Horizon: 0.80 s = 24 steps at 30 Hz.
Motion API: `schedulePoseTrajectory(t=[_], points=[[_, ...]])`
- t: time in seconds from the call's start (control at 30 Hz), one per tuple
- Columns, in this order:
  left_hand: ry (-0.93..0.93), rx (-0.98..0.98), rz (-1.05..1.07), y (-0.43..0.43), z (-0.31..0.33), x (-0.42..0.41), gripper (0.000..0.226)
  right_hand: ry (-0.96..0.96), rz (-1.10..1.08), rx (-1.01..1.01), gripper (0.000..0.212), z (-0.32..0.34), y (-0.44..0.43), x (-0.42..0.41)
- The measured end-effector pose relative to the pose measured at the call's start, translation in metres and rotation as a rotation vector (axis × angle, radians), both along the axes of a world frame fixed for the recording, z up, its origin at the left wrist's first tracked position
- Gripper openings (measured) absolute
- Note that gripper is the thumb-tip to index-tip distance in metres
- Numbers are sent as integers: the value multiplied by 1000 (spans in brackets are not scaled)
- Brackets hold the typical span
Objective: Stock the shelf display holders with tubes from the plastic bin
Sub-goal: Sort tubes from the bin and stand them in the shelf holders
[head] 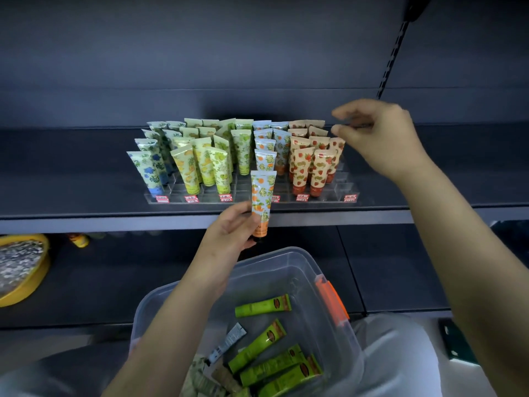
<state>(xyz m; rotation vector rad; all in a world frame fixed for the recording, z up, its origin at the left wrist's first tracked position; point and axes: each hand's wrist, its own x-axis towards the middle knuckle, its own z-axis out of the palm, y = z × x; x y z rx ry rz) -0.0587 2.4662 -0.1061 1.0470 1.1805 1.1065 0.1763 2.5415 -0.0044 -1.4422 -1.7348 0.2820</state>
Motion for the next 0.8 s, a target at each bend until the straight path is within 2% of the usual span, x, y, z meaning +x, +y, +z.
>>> schedulePoseTrajectory(t=[0.1, 0.27, 0.43, 0.5, 0.6, 0.67, 0.8], points=[[4, 38, -9, -4, 6, -12, 23, -57, 186, -65, 20, 10, -18, -33], [-16, 113, -59, -12, 19, -27, 23, -219, 469, -281, 25, 14, -38, -82], [0, 188, -69, -11, 21, -37, 31, -196, 497, -237, 10, 20, -43, -100], [156, 268, -49, -4, 11, -41, 37, -211, 450, -204, 10, 29, -42, -97], [637, 413, 10, 10, -6, -50, 44, -216, 337, -154, 11, 42, -38, -85], [887, 476, 20, 19, -16, -55, 49, -226, 256, -103, 9, 49, -33, -77], [1127, 494, 12, 27, -30, -60, 58, -308, 136, -32, 11, 54, -23, -65]])
